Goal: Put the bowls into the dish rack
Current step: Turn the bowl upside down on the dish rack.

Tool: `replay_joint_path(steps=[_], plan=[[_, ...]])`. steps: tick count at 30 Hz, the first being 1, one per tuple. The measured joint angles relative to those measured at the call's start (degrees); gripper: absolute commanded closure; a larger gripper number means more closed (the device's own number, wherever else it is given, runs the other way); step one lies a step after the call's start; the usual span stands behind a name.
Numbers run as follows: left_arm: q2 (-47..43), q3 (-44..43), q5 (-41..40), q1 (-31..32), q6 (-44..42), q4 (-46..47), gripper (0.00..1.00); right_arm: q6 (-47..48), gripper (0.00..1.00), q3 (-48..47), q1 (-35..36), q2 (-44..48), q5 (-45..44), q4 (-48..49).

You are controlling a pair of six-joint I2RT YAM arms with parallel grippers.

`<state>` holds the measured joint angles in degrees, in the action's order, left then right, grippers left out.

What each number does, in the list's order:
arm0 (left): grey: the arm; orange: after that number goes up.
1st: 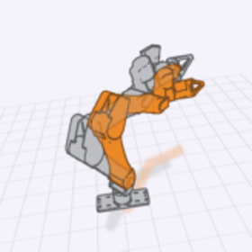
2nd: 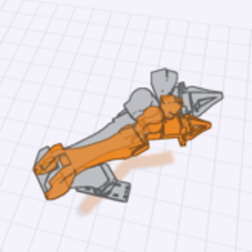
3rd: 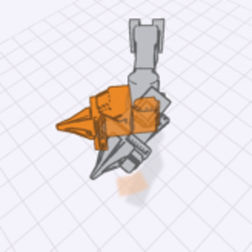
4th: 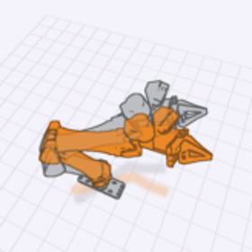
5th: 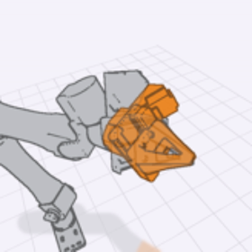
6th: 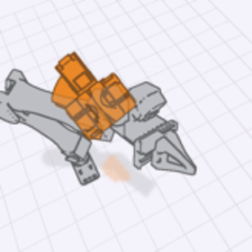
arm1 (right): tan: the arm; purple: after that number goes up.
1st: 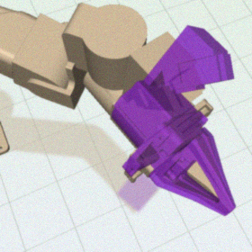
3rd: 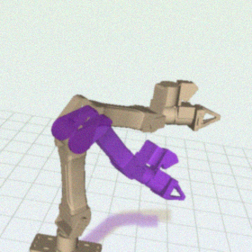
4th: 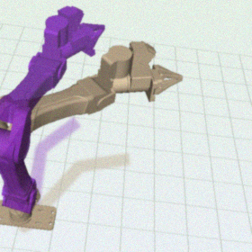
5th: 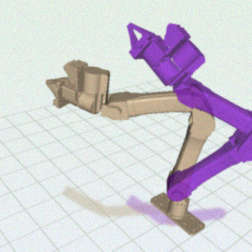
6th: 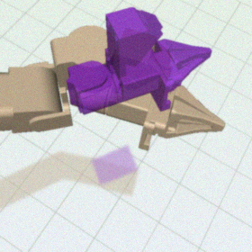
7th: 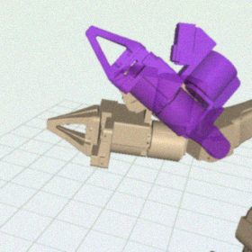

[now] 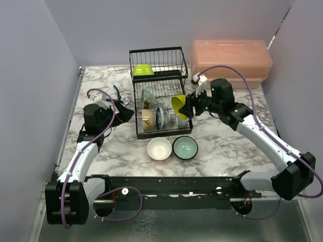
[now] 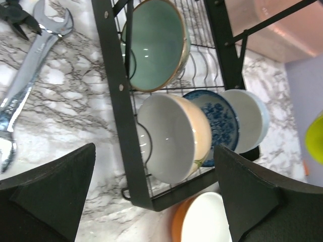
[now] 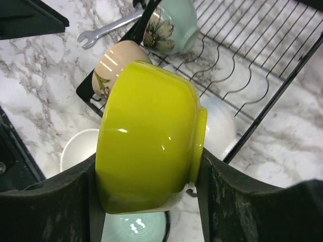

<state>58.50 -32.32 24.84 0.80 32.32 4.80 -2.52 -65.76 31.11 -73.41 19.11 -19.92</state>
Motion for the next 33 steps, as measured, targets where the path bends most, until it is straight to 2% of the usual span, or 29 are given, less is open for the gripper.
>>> replay_joint_path(steps=[5,8,15,33], plan=[[-0.09,0.13,-0.42,0.00,-5.55,-1.16,0.01,11.39,1.00,0.00,0.00,0.07,3.04,4.68],[-1.40,1.81,-0.24,0.00,-8.90,-1.22,0.01,21.68,1.00,0.00,0.00,0.09,5.75,7.32],[-6.54,4.66,-0.92,0.00,-12.22,-3.80,0.01,39.06,1.00,-1.31,0.00,-1.11,8.41,10.71],[-8.79,5.66,-1.97,0.07,-13.05,-4.37,0.01,64.83,1.00,-24.57,0.00,-18.56,7.08,12.02]])
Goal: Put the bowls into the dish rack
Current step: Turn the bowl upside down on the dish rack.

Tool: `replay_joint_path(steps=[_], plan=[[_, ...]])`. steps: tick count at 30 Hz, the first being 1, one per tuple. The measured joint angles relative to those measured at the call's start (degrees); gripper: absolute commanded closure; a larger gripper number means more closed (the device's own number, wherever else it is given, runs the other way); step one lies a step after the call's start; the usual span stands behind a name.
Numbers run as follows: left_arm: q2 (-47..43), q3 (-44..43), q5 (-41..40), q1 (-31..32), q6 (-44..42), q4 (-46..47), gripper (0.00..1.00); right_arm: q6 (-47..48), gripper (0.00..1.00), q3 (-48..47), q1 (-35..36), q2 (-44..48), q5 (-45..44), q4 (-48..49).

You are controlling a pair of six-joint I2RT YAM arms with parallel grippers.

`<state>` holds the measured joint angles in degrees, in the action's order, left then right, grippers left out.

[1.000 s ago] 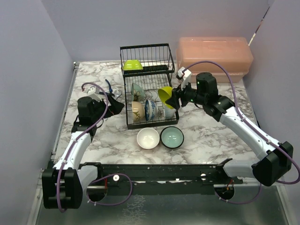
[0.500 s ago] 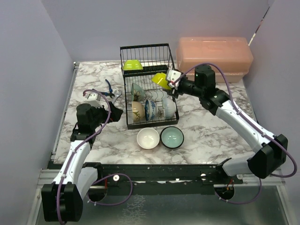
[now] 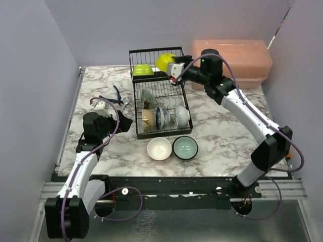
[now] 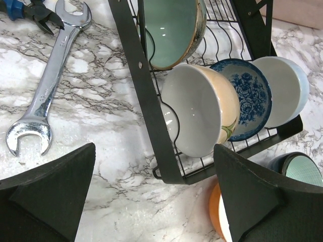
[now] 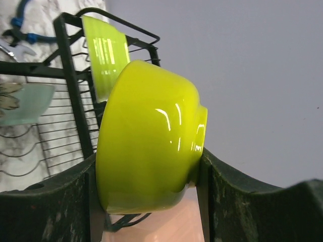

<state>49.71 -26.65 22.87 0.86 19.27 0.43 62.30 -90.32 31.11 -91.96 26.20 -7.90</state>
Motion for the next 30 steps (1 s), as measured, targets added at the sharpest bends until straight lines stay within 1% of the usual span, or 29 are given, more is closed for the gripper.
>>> replay_joint_path(steps=[6,10,16,30], plan=[[0.00,0.11,0.04,0.00,0.04,0.02,0.01,6.82,1.00,-11.96,-1.03,-8.22,-0.33,-5.40],[0.02,0.26,0.07,0.02,0.04,0.00,0.01,10.73,1.00,-16.26,-2.36,-11.58,-0.46,-8.83],[0.17,0.42,0.22,0.02,0.17,0.07,0.01,15.74,1.00,-17.14,-3.82,-14.47,-0.59,-13.64],[0.35,0.57,0.28,0.02,0.20,0.09,0.01,18.25,1.00,-17.11,-4.22,-15.41,-0.61,-19.21]])
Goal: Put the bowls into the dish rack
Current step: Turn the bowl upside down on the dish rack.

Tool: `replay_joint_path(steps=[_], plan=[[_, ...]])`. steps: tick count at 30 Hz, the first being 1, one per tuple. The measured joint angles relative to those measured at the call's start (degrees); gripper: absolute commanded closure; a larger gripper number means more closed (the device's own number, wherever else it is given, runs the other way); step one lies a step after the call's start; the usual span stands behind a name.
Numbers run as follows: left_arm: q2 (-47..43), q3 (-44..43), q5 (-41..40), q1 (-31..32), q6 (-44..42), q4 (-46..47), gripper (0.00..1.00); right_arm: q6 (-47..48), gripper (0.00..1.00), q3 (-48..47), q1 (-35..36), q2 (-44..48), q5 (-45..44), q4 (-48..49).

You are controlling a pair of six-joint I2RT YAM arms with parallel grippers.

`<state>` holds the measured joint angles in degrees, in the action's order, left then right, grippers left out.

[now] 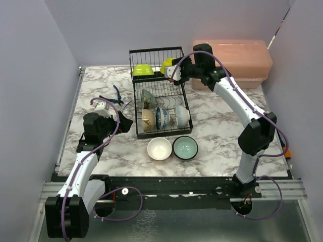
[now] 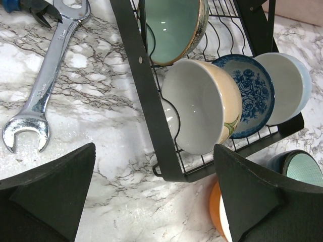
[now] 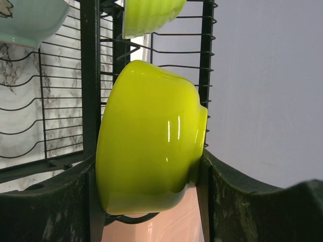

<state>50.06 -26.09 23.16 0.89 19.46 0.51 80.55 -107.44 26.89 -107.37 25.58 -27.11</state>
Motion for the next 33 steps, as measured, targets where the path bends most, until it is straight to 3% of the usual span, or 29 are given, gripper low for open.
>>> replay_joint_path(steps=[24,26,33], plan=[[0.00,0.02,0.00,0.00,0.00,0.00,0.01,3.72,0.99,0.87,2.10,0.00,-3.74,-0.76],[0.00,0.04,0.00,0.00,0.00,0.00,0.01,4.02,0.93,0.92,2.40,0.00,-4.63,-0.72],[0.00,0.13,0.00,0.00,0.00,0.00,0.01,4.35,0.57,0.96,2.78,0.00,-6.49,-0.74]])
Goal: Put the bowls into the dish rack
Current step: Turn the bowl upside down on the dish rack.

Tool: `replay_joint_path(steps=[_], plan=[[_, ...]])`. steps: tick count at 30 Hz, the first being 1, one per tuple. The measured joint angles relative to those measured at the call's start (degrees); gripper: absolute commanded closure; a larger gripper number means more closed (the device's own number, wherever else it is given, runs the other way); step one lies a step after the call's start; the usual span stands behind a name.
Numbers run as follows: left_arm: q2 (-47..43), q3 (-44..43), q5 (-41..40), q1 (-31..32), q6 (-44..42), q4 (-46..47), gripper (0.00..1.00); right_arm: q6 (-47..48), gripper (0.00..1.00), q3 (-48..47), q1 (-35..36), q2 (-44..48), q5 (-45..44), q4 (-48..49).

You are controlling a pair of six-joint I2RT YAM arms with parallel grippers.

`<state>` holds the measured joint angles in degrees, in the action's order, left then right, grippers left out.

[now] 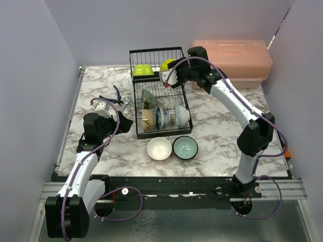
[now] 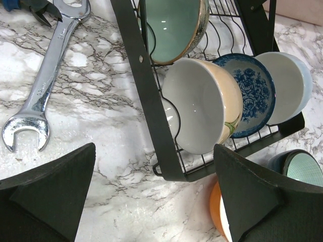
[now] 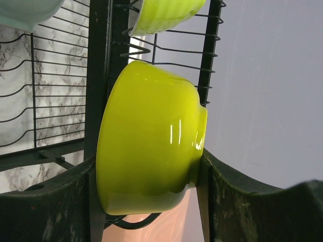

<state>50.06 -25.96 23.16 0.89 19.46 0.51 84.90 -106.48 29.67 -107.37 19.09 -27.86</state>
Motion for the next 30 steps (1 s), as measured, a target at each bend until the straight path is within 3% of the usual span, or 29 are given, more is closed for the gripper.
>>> replay_joint_path(steps=[6,15,30], plan=[[0.00,0.07,0.00,0.00,0.00,0.02,0.01,-0.07,0.40,0.70,0.07,0.00,-0.17,1.38],[-0.02,0.07,0.00,0.00,0.00,0.00,0.01,-3.28,0.25,-3.56,0.28,-1.38,0.28,-3.21],[-0.02,0.07,0.00,0.00,0.00,0.02,0.01,-8.52,0.22,-4.74,0.28,0.04,2.14,-6.67]])
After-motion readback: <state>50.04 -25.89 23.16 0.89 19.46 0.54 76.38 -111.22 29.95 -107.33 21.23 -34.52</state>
